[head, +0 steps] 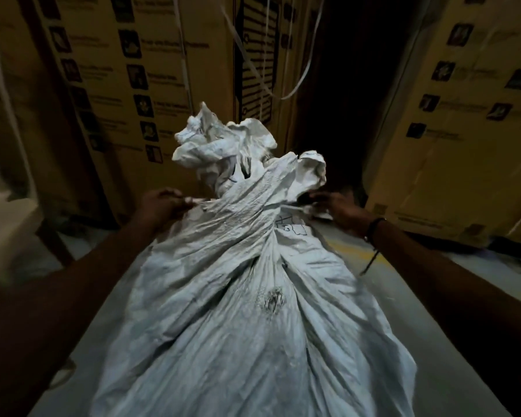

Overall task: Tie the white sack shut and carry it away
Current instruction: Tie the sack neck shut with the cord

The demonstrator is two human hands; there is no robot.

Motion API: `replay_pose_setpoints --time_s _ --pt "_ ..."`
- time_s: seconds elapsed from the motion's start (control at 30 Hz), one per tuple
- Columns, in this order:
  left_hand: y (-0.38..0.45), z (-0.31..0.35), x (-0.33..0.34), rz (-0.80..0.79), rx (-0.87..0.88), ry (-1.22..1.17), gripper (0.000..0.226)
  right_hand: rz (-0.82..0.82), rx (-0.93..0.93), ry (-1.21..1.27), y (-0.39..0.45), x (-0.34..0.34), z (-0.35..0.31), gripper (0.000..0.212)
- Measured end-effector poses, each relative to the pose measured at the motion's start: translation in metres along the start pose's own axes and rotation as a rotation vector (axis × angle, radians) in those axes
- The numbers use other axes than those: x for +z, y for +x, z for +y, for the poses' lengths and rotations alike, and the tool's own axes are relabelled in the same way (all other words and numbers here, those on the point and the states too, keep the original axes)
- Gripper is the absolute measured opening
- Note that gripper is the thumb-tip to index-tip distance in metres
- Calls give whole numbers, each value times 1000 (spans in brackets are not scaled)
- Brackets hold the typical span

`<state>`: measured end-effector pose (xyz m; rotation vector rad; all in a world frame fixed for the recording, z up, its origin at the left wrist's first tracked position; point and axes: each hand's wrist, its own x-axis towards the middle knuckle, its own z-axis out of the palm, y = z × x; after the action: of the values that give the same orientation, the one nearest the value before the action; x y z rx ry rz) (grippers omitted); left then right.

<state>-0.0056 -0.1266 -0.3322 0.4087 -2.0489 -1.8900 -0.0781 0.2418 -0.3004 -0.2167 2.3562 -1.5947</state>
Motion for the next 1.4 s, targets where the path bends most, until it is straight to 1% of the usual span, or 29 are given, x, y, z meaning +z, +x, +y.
replay_pose_setpoints --time_s 0.07,0.2,0.3,0.4,0.47,0.53,0.6,0.63,0.7,0.77,0.8,0.83,0.93,1.0,1.07,1.1,1.17,1.27,1.3,1.4 --pt "-12 -11 -11 21 24 -33 28 45 1 44 -24 5 3 42" --pt "-47 -14 -27 33 99 33 29 66 -54 -4 -65 23 5 40" --pt "-68 -14 -38 39 140 70 19 82 -142 -55 -81 32 2 39" --pt "-89 -18 -52 -30 201 107 19 62 -249 -168 -95 38 2 34" --pt "-102 -25 -60 -82 247 129 19 59 -359 -279 -101 37 3 30" --pt "-115 -26 -66 -109 319 185 18 57 -473 -461 -105 32 0 29" --pt "-129 -24 -70 -120 418 254 17 46 -547 -657 -109 31 -4 33" --pt "-135 -23 -70 -129 464 289 17 56 -580 -717 -114 30 -7 33" --pt "-148 -20 -70 -157 530 328 19 70 -662 -772 -124 31 -14 26" --pt "-161 -14 -68 -211 579 382 22 26 -716 -857 -134 37 -19 16" --pt "-167 -12 -66 -247 607 425 24 5 -719 -900 -139 41 -22 15" --pt "-174 -11 -64 -281 628 473 27 -10 -706 -920 -144 47 -24 23" --pt "-184 -10 -58 -299 658 553 28 -28 -623 -912 -159 64 -30 67" --pt "-185 -6 -58 -304 678 591 25 28 -545 -939 -162 79 -30 93" --pt "-181 -1 -60 -336 674 629 22 102 -502 -961 -160 93 -27 107" --pt "-178 2 -61 -358 667 657 19 135 -499 -959 -157 99 -25 108" --pt "-174 8 -63 -399 666 729 19 191 -522 -902 -154 106 -21 102" --pt "-170 17 -68 -510 646 780 33 204 -530 -806 -153 107 -20 82" --pt "-171 21 -68 -521 646 792 36 201 -540 -788 -151 106 -20 79" --pt "-166 29 -64 -508 692 801 26 181 -582 -754 -145 102 -20 78"
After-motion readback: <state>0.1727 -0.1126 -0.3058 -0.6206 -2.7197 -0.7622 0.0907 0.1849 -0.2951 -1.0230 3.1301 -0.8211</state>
